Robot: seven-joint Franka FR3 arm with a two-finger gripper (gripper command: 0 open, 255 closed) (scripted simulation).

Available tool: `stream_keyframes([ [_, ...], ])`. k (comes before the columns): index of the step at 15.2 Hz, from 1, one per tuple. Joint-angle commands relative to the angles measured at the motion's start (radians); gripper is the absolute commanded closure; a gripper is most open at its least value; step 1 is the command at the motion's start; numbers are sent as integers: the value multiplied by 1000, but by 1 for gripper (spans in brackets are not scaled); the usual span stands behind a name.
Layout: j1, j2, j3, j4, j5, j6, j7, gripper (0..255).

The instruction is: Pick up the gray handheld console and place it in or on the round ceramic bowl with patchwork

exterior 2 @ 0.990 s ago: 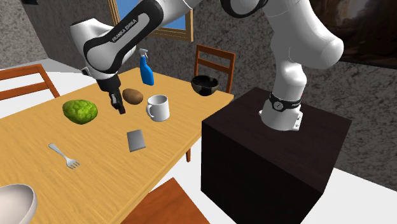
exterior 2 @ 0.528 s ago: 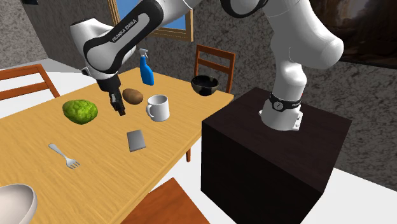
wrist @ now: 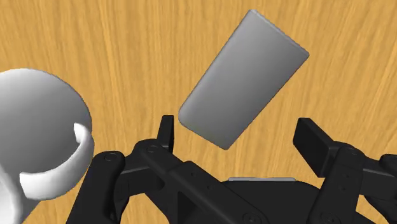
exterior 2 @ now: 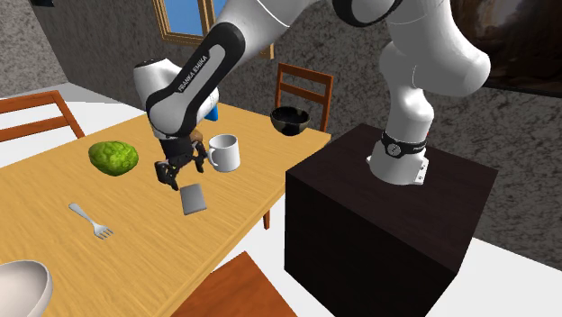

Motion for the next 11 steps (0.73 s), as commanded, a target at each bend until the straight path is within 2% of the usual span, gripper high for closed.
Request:
stream_keyframes([
  [1,64,30,-28,-29,86,53,287,0],
  [11,37,112,11,1,133,105,283,0],
])
